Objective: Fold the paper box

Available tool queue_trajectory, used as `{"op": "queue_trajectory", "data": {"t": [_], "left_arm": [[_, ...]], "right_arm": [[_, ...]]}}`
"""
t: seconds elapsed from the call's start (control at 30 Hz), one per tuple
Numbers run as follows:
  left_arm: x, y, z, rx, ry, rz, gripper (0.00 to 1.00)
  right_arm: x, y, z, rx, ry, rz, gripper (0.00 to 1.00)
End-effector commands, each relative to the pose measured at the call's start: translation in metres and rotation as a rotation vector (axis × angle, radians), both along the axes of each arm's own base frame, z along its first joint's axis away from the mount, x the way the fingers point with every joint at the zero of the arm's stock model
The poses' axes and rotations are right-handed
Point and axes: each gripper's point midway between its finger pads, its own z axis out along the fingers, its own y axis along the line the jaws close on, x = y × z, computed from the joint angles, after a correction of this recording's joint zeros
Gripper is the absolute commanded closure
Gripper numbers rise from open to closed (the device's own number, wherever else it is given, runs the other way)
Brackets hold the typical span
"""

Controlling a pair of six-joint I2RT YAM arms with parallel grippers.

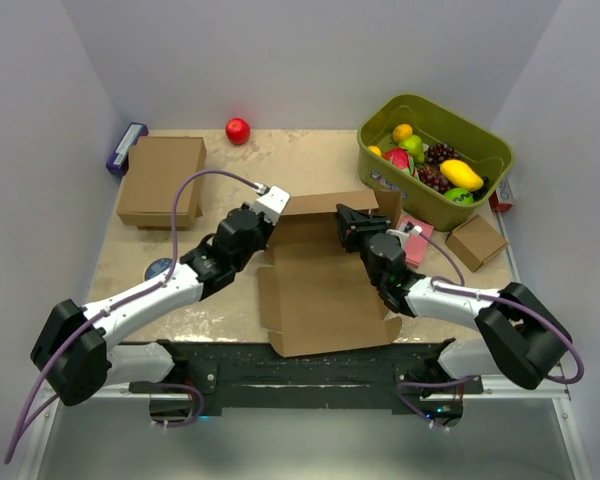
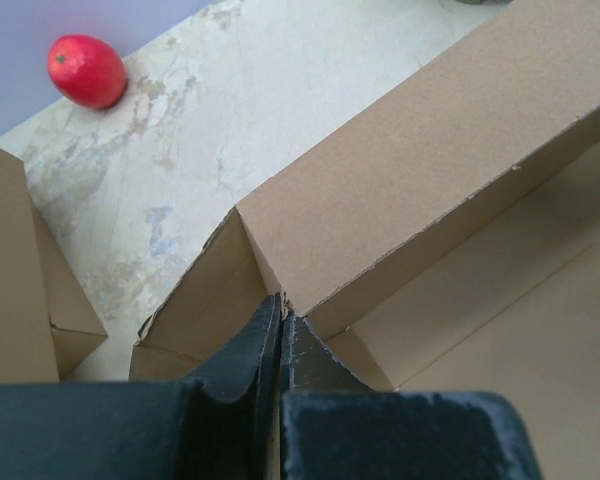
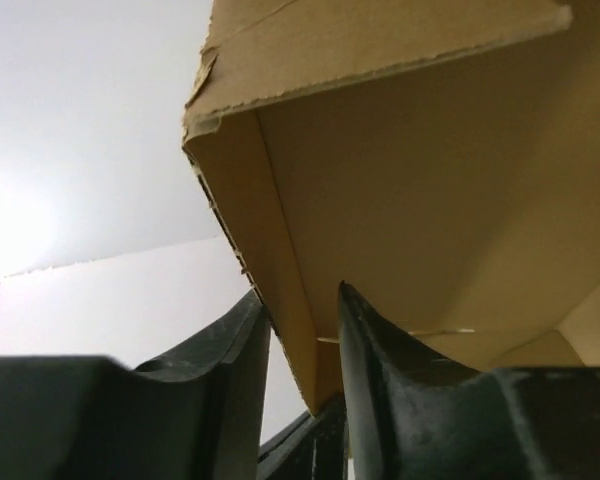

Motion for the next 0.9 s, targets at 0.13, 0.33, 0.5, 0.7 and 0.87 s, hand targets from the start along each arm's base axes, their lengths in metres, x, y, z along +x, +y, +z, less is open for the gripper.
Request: {"op": "queue_trajectory", "data": {"t": [0.13,0.33,0.5,0.7,0.87], "left_arm": [[0.014,0.002,0.027,0.004,-0.122,-0.016,1.00],[0.012,-0.006,0.021,0.003,-0.106,-0.061,1.00],[0.009,-0.011,0.019,0.002,-0.102,-0.094,1.00],[0.006,-0.016,0.021,-0.007,-0.102,-0.125,1.00],[0.000,-0.016,0.034,-0.047,-0.111,-0.140,0.69]], "right_arm": [[-0.002,0.011,0.003,-0.048,-0.053,0.023,0.46],[0.008,0.025,0.009,-0.074,-0.081,0.035,0.38],[0.017,0.035,0.014,-0.098,-0.101,0.043,0.37],[0.020,0.037,0.004,-0.101,-0.099,0.035,0.51],[0.018,0.029,0.001,-0.083,-0.108,0.008,0.78]]}}
